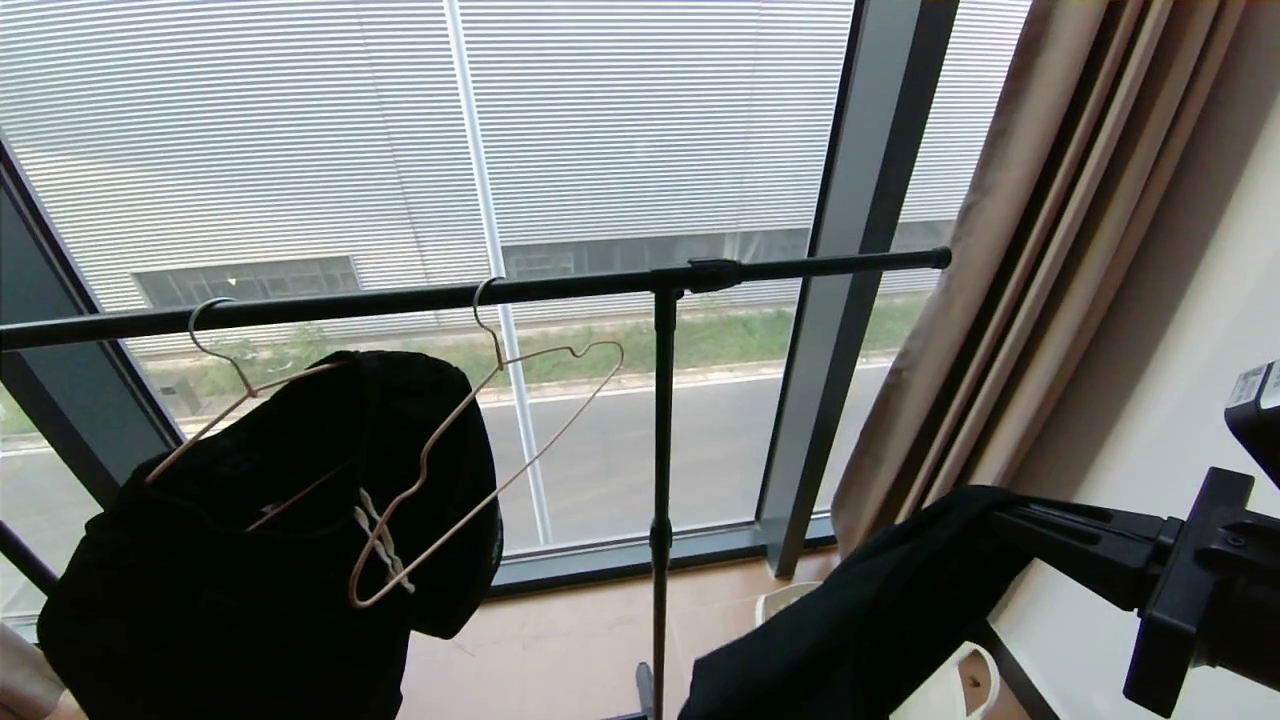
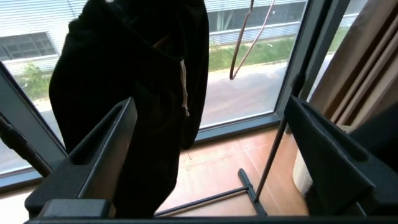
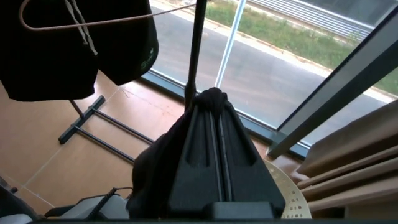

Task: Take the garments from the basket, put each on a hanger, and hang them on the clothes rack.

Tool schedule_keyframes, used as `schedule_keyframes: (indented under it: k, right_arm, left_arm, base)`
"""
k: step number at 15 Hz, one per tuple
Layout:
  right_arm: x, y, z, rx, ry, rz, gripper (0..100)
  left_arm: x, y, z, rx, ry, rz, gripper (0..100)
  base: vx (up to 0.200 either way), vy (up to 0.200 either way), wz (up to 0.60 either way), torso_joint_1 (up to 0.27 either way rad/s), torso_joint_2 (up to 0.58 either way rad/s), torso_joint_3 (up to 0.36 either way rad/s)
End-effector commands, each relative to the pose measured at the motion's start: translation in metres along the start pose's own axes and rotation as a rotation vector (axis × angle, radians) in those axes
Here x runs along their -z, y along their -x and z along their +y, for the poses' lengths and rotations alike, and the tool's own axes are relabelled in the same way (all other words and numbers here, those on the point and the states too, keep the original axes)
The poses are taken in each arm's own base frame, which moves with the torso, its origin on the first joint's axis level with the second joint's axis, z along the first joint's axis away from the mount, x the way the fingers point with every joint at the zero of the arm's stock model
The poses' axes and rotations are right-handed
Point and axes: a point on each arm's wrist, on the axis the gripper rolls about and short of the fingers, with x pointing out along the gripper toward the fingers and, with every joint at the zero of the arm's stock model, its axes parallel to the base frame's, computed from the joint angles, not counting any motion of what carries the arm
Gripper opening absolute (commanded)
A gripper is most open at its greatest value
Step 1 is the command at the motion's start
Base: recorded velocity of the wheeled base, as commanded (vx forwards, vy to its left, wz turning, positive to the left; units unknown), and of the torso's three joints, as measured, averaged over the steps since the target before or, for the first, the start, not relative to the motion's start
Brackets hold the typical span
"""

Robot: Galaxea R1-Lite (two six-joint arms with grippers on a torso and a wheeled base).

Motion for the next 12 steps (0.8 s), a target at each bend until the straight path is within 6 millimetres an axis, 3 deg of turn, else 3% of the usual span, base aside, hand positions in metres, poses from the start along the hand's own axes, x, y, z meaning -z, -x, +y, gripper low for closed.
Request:
schedule_keyframes:
  k: [1, 3, 5, 9, 12]
  right_arm:
    - [-0.0002, 0.0003, 0.0001, -0.001, 0.000, -0.002, 0]
    - [-0.0001, -0.0001, 0.0001, -0.001, 0.000, -0.001, 0]
    - [-0.0001, -0.0001, 0.0001, -0.001, 0.000, -0.001, 0]
    - [0.0000, -0.0005, 0.0002, -0.001, 0.001, 0.001, 0]
    - [0.0000, -0.0005, 0.0002, -0.001, 0.007, 0.001, 0]
  left_arm:
    - [0.0000, -0.0001, 0.0000, 0.001, -0.001, 0.002, 100]
    - [0.0000, -0.0001, 0.0000, 0.001, -0.001, 0.002, 100]
    - [-0.0001, -0.0001, 0.0000, 0.002, -0.001, 0.002, 100]
    - [-0.0001, -0.0001, 0.0000, 0.002, -0.006, 0.002, 100]
    - [-0.0001, -0.0001, 0.0000, 0.002, -0.006, 0.002, 100]
  base:
    - [0.000, 0.200, 0.00, -0.017, 0.00, 0.007]
    - [0.000, 0.200, 0.00, -0.024, -0.01, 0.002]
    - [-0.200, 0.200, 0.00, 0.024, 0.01, 0.002]
    - [0.000, 0.000, 0.00, 0.000, 0.00, 0.000]
    - [-0.200, 0.000, 0.00, 0.007, 0.01, -0.001]
